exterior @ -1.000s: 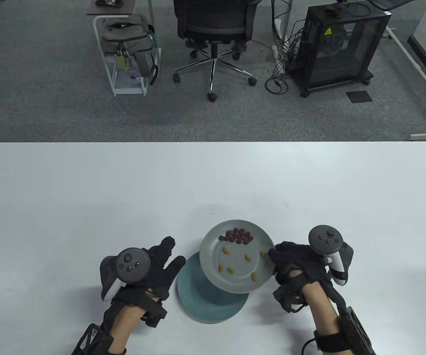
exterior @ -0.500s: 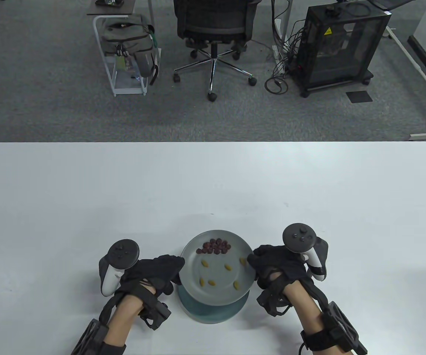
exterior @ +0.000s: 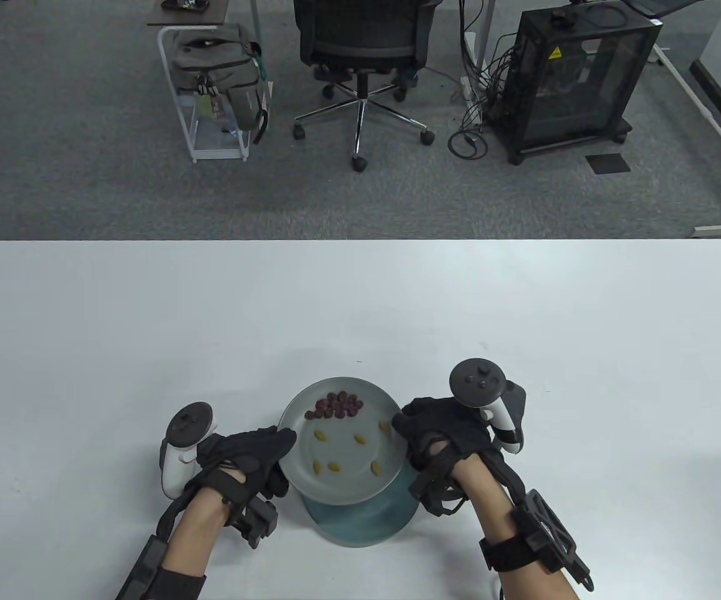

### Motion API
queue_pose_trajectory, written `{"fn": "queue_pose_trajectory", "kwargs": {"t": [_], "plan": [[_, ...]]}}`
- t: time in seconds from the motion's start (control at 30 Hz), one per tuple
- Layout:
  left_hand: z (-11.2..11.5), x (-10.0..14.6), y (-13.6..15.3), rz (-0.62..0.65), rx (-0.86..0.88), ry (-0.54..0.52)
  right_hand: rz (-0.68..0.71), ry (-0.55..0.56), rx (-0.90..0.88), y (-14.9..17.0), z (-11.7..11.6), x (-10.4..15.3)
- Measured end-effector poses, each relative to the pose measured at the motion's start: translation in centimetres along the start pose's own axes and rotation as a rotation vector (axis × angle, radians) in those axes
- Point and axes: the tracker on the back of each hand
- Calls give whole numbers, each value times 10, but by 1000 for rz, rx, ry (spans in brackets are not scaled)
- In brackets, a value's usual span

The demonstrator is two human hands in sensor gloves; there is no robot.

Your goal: Pick raisins with hand pinch into plate

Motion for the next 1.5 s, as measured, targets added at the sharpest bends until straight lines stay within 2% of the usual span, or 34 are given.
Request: {"fn": "queue_pose_trajectory", "kwargs": {"t": [0.2, 0.43, 0.53, 0.63, 1.0, 1.5], "plan": [[-5, 1, 0, -11, -47, -32, -23, -4, 49, -5, -5, -6], [-7, 2, -1, -16, -62, -57, -24, 87, 125, -14, 2, 1], [-8, 2, 0, -21, -79, -63, 8, 141, 206, -24, 7, 6], [-9, 2, 0, -25, -101, -71, 53, 147, 269, -37, 6, 10], [-9, 2, 0, -30, -117, -70, 87, 43, 504, -77, -20, 5], [-7, 2, 1, -31, -104, -56, 57, -4, 660, -82, -42, -10]]}}
Point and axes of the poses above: the tracker on the back of each hand, its own y axis roughly to the little-finger side, its own x axis roughly from the fingertips to the wrist, z = x × y, and after that the axes turned 14 degrees about z, right-handed
